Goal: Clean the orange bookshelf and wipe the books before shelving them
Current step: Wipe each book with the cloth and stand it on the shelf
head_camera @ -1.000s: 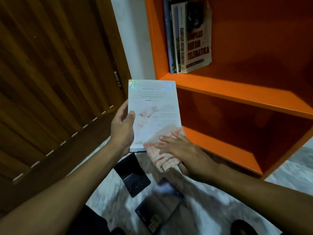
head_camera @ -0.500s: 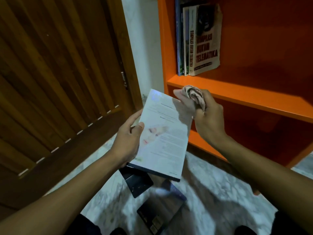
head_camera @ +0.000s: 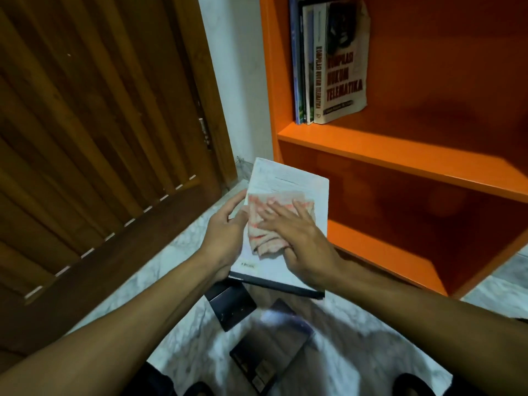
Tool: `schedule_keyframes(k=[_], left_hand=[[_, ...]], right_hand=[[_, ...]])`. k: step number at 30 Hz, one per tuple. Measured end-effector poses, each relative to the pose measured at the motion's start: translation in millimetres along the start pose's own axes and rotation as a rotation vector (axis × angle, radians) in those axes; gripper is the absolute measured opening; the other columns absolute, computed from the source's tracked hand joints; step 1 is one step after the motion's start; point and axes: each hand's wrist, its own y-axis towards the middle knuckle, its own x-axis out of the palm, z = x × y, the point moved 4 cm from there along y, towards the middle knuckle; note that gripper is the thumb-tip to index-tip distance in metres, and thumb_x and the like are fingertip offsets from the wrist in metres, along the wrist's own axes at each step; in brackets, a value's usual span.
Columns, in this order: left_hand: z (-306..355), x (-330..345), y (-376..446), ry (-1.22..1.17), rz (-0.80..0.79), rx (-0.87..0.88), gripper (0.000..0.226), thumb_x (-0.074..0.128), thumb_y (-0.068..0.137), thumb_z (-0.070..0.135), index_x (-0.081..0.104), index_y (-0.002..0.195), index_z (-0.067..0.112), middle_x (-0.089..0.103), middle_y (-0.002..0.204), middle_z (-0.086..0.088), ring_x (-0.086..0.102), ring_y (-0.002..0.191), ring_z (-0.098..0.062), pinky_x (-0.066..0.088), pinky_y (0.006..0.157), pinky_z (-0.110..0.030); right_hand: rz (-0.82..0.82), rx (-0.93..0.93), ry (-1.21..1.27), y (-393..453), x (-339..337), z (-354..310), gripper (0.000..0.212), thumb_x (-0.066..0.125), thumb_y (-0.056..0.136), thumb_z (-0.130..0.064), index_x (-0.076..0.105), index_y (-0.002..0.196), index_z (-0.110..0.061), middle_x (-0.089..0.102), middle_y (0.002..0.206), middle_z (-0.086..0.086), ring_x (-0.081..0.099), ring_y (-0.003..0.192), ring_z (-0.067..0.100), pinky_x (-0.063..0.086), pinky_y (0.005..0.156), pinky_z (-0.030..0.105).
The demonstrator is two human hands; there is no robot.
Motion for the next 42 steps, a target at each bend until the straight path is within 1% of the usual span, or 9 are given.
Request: schedule_keyframes(k=[6, 13, 20, 23, 26, 29, 32, 37, 42], left_hand=[[-3.7, -11.5, 9.0, -0.214, 0.103, -0.08, 0.03, 0.051, 0.104, 0.016, 0.063, 0.128, 0.028, 0.071, 0.12, -0.005, 0.073, 0.103, -0.026, 0.062, 0.081, -0.042], [6.6, -34.7, 13.9, -0.194, 0.214, -0.083, 0.03, 0.054, 0.102, 0.023, 0.057, 0.128, 0.037, 0.071, 0.12, 0.005, 0.076, 0.093, -0.022, 0.056, 0.06, -0.035], [20.4, -62.8, 15.0, -0.185, 0.294, -0.031, 0.034, 0.054, 0.101, 0.026, 0.057, 0.134, 0.037, 0.068, 0.118, 0.015, 0.076, 0.089, -0.016, 0.048, 0.056, -0.026], [21.4, -71.0, 13.3, -0.202, 0.326, -0.035, 0.033, 0.052, 0.103, 0.026, 0.057, 0.133, 0.039, 0.064, 0.122, 0.015, 0.075, 0.094, -0.02, 0.052, 0.056, -0.029], [21.5, -72.3, 12.4, -0.222, 0.319, -0.027, 0.031, 0.052, 0.103, 0.026, 0.057, 0.13, 0.04, 0.063, 0.128, 0.014, 0.073, 0.099, -0.022, 0.053, 0.053, -0.028], [20.1, -61.1, 9.8, -0.234, 0.268, -0.014, 0.028, 0.053, 0.102, 0.027, 0.06, 0.123, 0.042, 0.066, 0.125, 0.014, 0.076, 0.095, -0.021, 0.049, 0.057, -0.029], [18.0, -39.0, 6.8, -0.195, 0.214, 0.015, 0.025, 0.054, 0.101, 0.027, 0.061, 0.117, 0.045, 0.067, 0.123, 0.015, 0.074, 0.098, -0.02, 0.046, 0.055, -0.027], [12.8, -19.7, 12.0, -0.068, 0.167, 0.056, 0.03, 0.049, 0.103, 0.029, 0.052, 0.13, 0.041, 0.058, 0.139, 0.013, 0.07, 0.103, -0.019, 0.056, 0.07, -0.036], [24.3, -11.1, 10.3, 0.482, 0.253, 0.23, 0.065, 0.052, 0.1, 0.043, 0.017, 0.155, 0.04, 0.022, 0.165, 0.006, 0.032, 0.147, -0.02, 0.037, 0.11, -0.044]], right_hand=[[-0.102, -0.152, 0.094, -23.2, 23.2, -29.6, 0.056, 0.037, 0.077, -0.008, 0.063, 0.127, -0.012, 0.055, 0.144, 0.006, 0.033, 0.146, 0.015, 0.01, 0.123, 0.052], [-0.144, -0.288, 0.138, -42.3, 25.8, -37.9, 0.045, 0.036, 0.085, -0.001, 0.069, 0.116, -0.006, 0.069, 0.124, 0.007, 0.057, 0.127, 0.019, 0.027, 0.117, 0.057], [-0.055, -0.209, 0.009, -55.0, -1.0, 1.4, 0.033, 0.041, 0.099, -0.02, 0.062, 0.124, -0.017, 0.067, 0.124, -0.001, 0.059, 0.118, 0.011, 0.033, 0.114, 0.037], [0.048, 0.043, 0.135, -56.4, -10.2, 16.1, 0.039, 0.044, 0.09, -0.006, 0.062, 0.118, -0.027, 0.069, 0.114, -0.012, 0.062, 0.107, -0.001, 0.043, 0.095, 0.02], [0.222, 0.621, 0.511, -55.8, -4.0, 37.5, 0.032, 0.045, 0.101, -0.006, 0.061, 0.114, -0.03, 0.068, 0.092, -0.01, 0.064, 0.081, -0.003, 0.049, 0.075, 0.024], [0.291, 1.098, 1.126, -49.8, 8.4, 43.1, 0.028, 0.044, 0.105, -0.019, 0.062, 0.125, -0.011, 0.074, 0.103, 0.014, 0.071, 0.099, 0.033, 0.053, 0.094, 0.05], [0.179, 1.12, 1.603, -31.0, 1.7, 12.9, 0.038, 0.045, 0.104, -0.032, 0.062, 0.126, -0.008, 0.069, 0.121, 0.019, 0.066, 0.113, 0.037, 0.043, 0.107, 0.056], [0.127, 0.856, 1.342, -20.2, -18.5, 5.7, 0.036, 0.062, 0.095, -0.021, 0.061, 0.13, -0.014, 0.069, 0.125, 0.01, 0.066, 0.114, 0.031, 0.048, 0.103, 0.05], [0.237, 0.768, 1.039, -14.8, -36.5, 6.6, 0.031, 0.065, 0.095, -0.017, 0.059, 0.124, -0.027, 0.072, 0.119, 0.003, 0.072, 0.101, 0.024, 0.06, 0.076, 0.033]])
